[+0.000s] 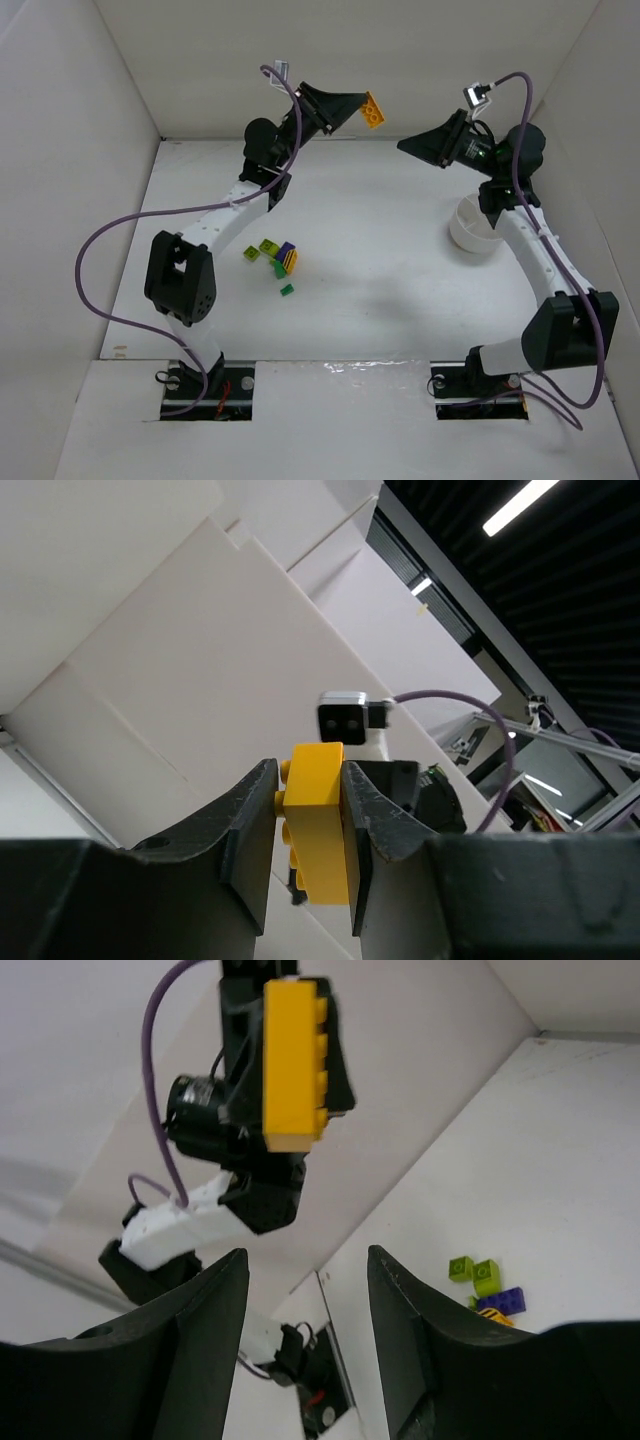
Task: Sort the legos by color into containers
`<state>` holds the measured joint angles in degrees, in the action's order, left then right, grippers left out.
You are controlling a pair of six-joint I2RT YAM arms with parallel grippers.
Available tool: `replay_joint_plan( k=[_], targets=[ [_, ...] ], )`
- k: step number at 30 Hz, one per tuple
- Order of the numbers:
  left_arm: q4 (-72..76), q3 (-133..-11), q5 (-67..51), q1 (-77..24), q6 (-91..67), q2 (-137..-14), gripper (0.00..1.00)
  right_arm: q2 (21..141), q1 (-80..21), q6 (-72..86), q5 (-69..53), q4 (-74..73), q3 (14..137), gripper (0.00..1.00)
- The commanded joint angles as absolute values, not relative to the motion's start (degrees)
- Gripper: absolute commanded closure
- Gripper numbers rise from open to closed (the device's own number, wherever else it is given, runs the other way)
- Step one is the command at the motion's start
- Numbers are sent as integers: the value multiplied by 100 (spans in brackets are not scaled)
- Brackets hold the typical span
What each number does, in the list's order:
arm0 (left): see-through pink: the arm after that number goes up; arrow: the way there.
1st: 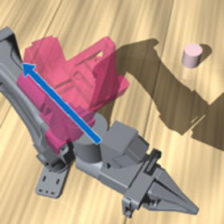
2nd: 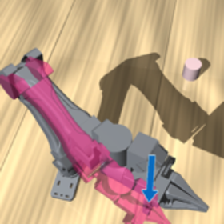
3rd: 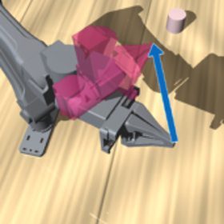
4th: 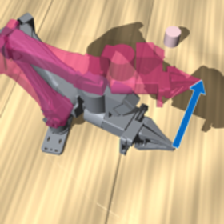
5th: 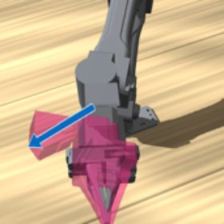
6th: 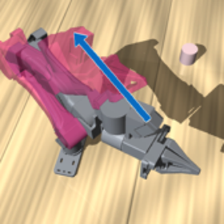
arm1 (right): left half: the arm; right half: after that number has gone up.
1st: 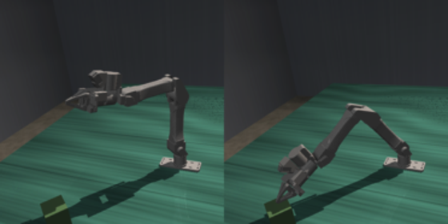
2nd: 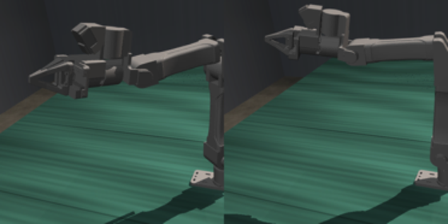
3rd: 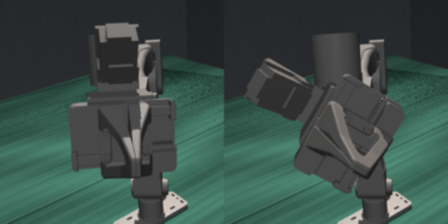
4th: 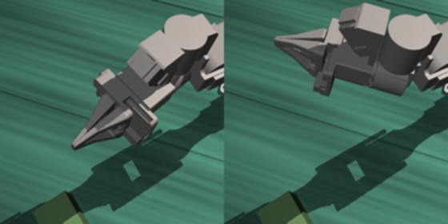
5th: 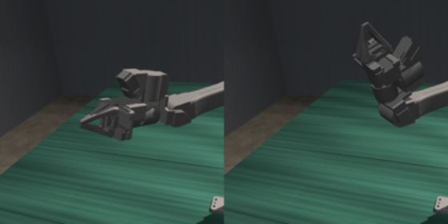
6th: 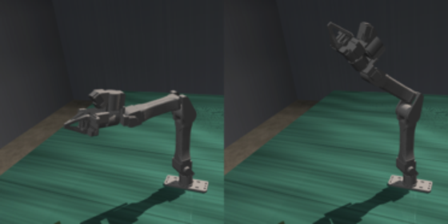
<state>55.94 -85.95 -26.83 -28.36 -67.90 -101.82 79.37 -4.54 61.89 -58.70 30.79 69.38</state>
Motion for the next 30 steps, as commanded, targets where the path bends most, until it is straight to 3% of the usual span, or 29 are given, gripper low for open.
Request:
replay_joint_plan(
  k=[1, 6, 9, 10, 13, 16, 22, 27, 30],
  targets=[
    [5889, -8631, -2541, -2786, -7040, -9721, 100, 8121, -475, 6819, -5038, 2515, 7365, 44],
    [5608, -8753, -2540, -2786, -7093, -9721, 100, 8445, -693, 7311, -4904, 2531, 7690, 45],
    [5414, -8824, -2479, -2786, -7154, -9773, 100, 8569, -852, 7426, -4904, 2820, 7865, 40],
    [5336, -8876, -2479, -2786, -7154, -9826, 100, 8639, -853, 7427, -4904, 2995, 7866, 33],
    [5178, -8877, -2426, -2786, -7207, -9826, 100, 8701, -905, 7488, -5010, 3198, 7919, 25],
    [5106, -8825, -2373, -2786, -7207, -9826, 100, 8754, -967, 7488, -5133, 3480, 7919, 22],
    [5106, -8947, -2373, -2786, -7321, -10010, 100, 8701, -1151, 7322, -5186, 3753, 7734, 24],
    [5054, -9000, -2373, -2786, -7383, -10063, 100, 8701, -1151, 7102, -5186, 3806, 7787, 36],
    [5001, -8938, -2425, -2786, -7383, -10063, 100, 8806, -1151, 7049, -5186, 3919, 7857, 37]
  ],
)
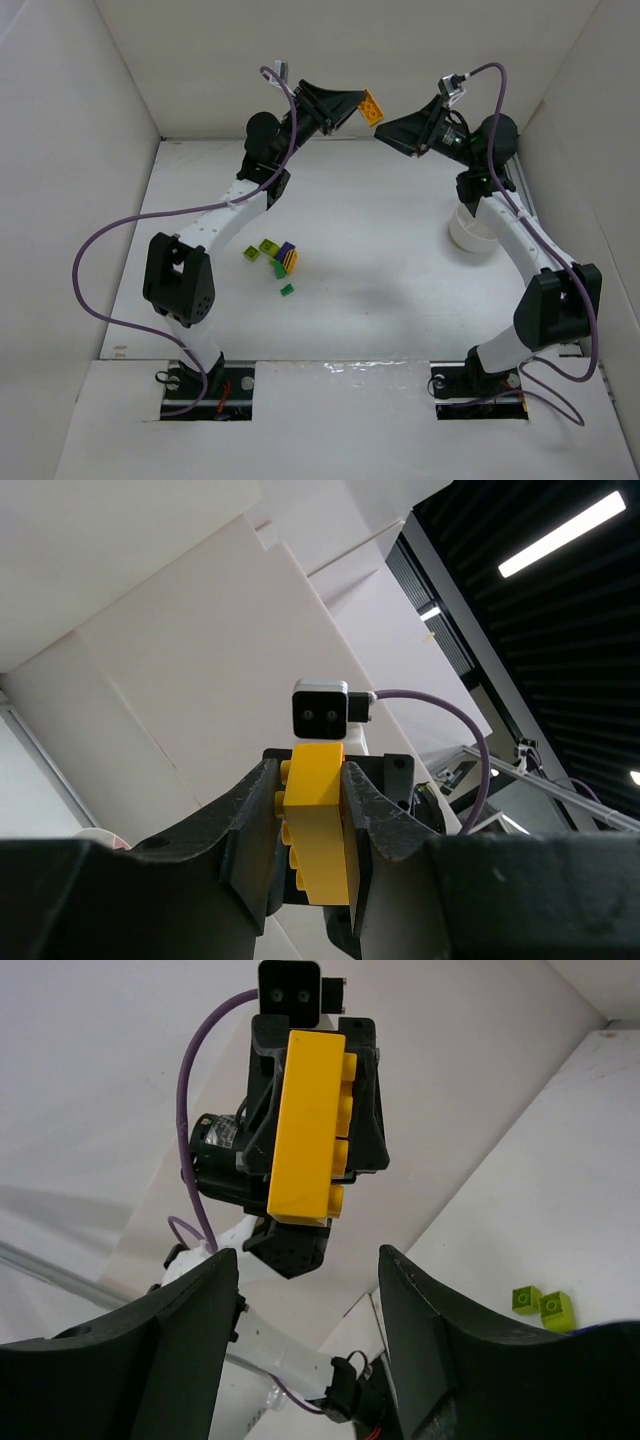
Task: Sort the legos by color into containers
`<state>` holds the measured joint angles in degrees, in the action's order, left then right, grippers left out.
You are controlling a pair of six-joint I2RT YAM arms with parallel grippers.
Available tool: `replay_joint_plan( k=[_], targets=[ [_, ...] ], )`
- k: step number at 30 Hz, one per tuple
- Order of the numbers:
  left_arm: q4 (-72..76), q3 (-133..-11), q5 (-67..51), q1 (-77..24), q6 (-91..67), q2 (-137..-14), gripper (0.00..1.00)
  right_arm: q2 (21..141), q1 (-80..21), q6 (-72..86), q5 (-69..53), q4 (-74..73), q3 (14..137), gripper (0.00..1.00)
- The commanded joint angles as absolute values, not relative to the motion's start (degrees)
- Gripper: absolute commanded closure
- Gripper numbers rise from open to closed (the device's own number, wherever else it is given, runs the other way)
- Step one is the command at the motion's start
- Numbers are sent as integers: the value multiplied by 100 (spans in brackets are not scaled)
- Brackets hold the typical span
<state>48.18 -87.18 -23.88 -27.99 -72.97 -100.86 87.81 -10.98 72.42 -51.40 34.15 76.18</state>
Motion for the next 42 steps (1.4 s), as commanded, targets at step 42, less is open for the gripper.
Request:
replay_joint_plan(
  k=[42],
  targets=[
    [5071, -8640, -2531, -2900, -7278, -9896, 97, 9176, -1151, 6873, -5080, 4052, 8314, 73]
  ],
)
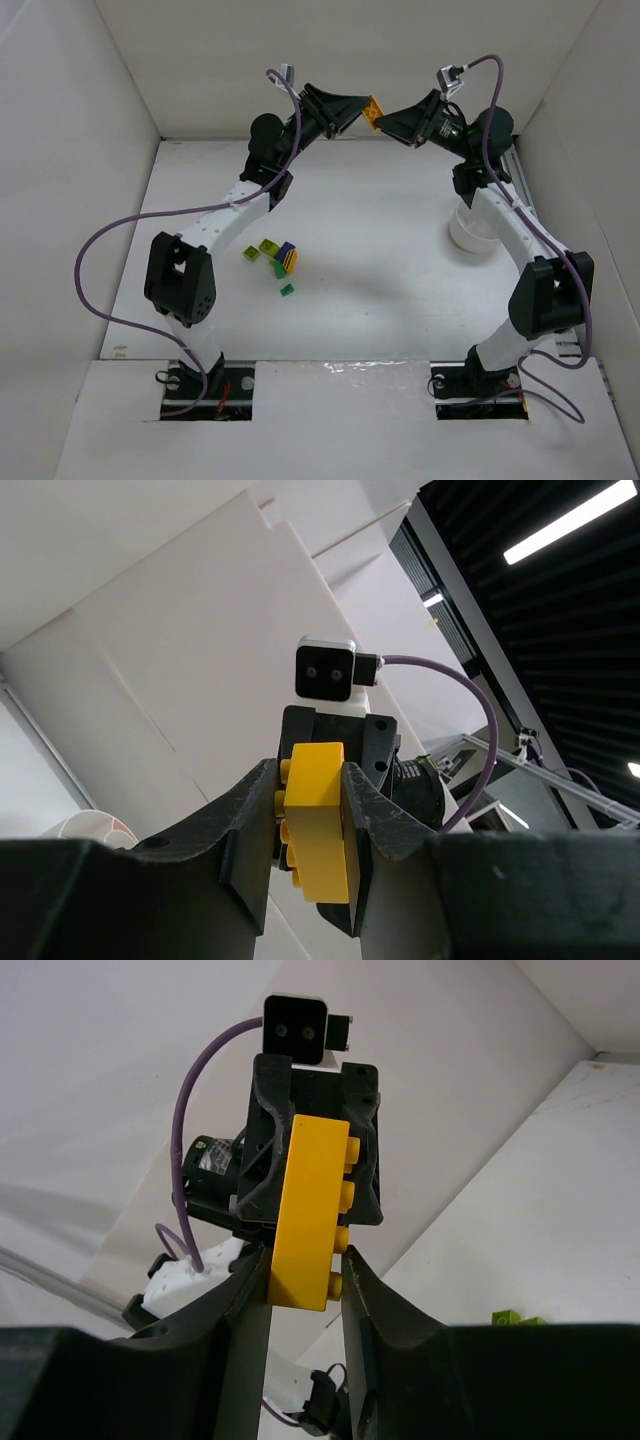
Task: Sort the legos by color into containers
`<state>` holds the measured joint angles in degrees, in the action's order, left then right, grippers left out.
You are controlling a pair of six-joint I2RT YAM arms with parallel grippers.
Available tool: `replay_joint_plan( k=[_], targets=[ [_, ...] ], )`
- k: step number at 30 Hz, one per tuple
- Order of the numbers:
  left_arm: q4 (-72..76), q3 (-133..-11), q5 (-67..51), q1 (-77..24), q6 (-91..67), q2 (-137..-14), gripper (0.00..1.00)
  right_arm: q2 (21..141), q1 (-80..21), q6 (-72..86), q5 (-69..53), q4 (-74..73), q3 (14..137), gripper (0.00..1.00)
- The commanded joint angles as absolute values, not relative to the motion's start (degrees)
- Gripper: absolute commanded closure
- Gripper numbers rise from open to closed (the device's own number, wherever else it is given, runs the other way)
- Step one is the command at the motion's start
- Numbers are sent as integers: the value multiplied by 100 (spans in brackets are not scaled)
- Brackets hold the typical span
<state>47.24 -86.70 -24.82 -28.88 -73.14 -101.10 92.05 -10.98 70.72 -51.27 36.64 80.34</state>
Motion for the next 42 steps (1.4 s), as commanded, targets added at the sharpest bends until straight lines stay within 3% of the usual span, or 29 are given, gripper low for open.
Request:
replay_joint_plan(
  k=[1, 3, 7, 8, 11, 15, 18, 22, 26, 31, 38, 42],
  targets=[
    [5123, -8640, -2531, -2900, -7277, -9896, 91, 9124, -1151, 6821, -5080, 4052, 8236, 79],
    [5124, -8640, -2479, -2900, -7216, -9896, 86, 8992, -1151, 6689, -5141, 4052, 8096, 85],
    [5229, -8525, -2479, -2900, -7031, -9835, 53, 8571, -1011, 6216, -5405, 3850, 7718, 94],
    [5229, -8473, -2479, -2822, -6944, -9783, 39, 8474, -932, 6075, -5405, 3710, 7639, 96],
    [5229, -8280, -2479, -2664, -6751, -9651, 22, 8079, -537, 4981, -5625, 2675, 7454, 99],
    [5177, -7946, -2478, -2523, -6321, -9388, 0, 7595, 51, 3136, -5363, 237, 7365, 99],
    [5028, -7735, -2636, -2383, -5847, -9142, 0, 7401, 342, 1250, -5117, -1357, 7838, 99],
    [3199, -7900, -2979, -2145, -3915, -8834, 0, 7505, 615, -1358, -4203, -4736, 9059, 99],
    [1841, -8112, -3313, -2074, -2217, -8614, 0, 7980, 923, -2871, -3395, -6822, 10343, 99],
    [959, -8183, -3594, -1802, -1397, -8561, 0, 8121, 993, -3927, -1909, -7716, 11047, 97],
    [1151, -7893, -4148, -1503, -1564, -8561, 0, 8587, 940, -4535, -670, -7901, 11662, 97],
    [1151, -7893, -4342, -1398, -1617, -8613, 0, 8395, 792, -5315, -151, -7901, 11165, 97]
  ],
)
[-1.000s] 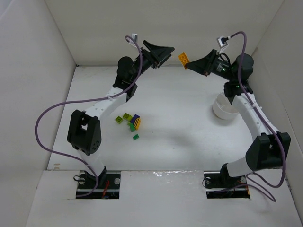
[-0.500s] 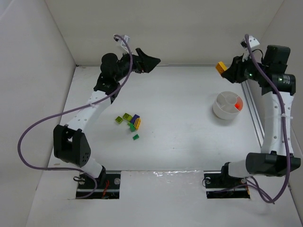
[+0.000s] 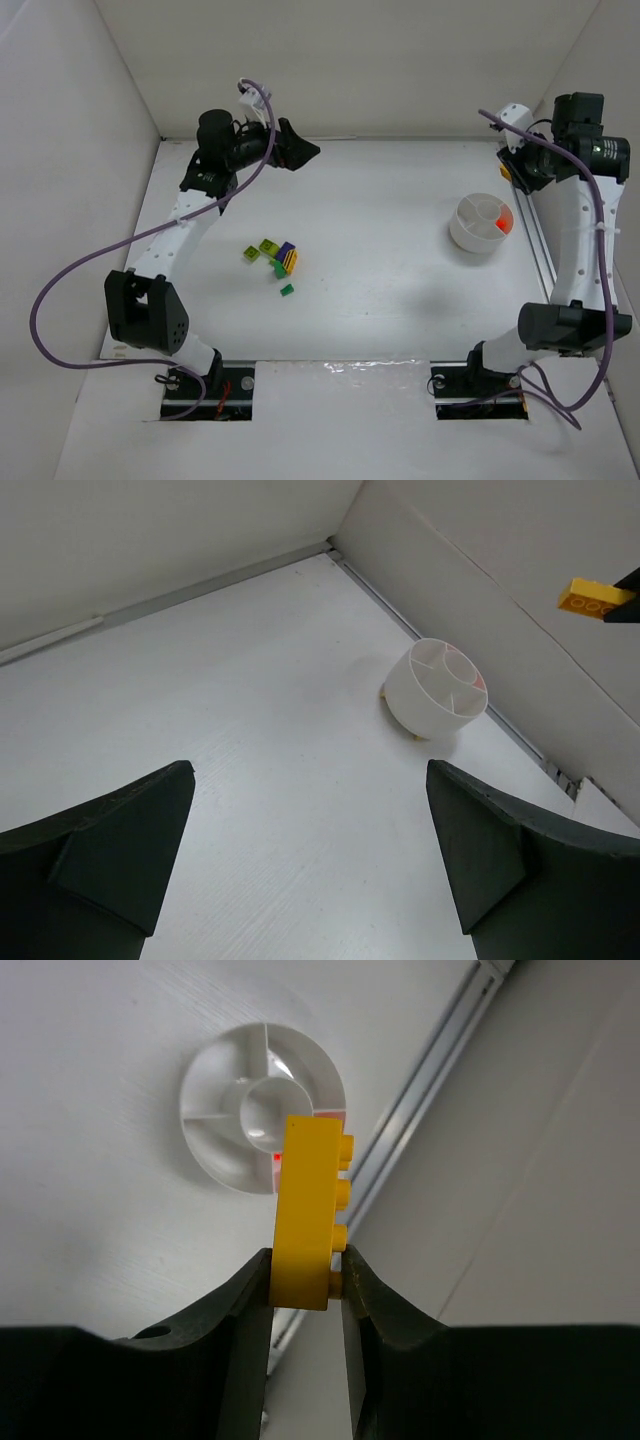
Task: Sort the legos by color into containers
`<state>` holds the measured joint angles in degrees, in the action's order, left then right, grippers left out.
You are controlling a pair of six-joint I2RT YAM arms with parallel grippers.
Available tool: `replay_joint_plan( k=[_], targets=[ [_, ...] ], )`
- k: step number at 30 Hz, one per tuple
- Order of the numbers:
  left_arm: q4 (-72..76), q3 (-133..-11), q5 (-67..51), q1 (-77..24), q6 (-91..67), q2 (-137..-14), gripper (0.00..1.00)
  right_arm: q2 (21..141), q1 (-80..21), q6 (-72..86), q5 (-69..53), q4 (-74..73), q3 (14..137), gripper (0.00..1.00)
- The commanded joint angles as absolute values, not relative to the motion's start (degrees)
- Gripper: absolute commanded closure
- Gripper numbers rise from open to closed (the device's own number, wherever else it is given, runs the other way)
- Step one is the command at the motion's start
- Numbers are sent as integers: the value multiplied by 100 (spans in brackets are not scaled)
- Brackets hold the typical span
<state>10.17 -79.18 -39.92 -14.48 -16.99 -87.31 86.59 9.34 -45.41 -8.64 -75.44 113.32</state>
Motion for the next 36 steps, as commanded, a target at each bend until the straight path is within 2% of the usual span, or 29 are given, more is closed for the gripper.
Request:
replay_joint_plan(
  k=[1, 6, 18, 25, 36],
  targets=[
    [1151, -7893, -4411, -1397, -1617, -8613, 0, 8307, 791, -5457, -36, -7901, 10962, 97],
    [1266, -7893, -4649, -1336, -1845, -8719, 0, 8104, 291, -5748, 421, -7901, 10143, 97],
    [1530, -7770, -5124, -1037, -2206, -8771, 0, 8797, -193, -6125, 755, -7901, 9756, 94],
    [468, -8103, -4500, -1037, -1733, -8824, 0, 9210, -193, -6564, 1063, -7901, 9694, 92],
    [123, -8367, -3964, -1037, -1459, -8877, 0, 9519, -141, -6820, 1371, -7901, 9422, 91]
  ],
)
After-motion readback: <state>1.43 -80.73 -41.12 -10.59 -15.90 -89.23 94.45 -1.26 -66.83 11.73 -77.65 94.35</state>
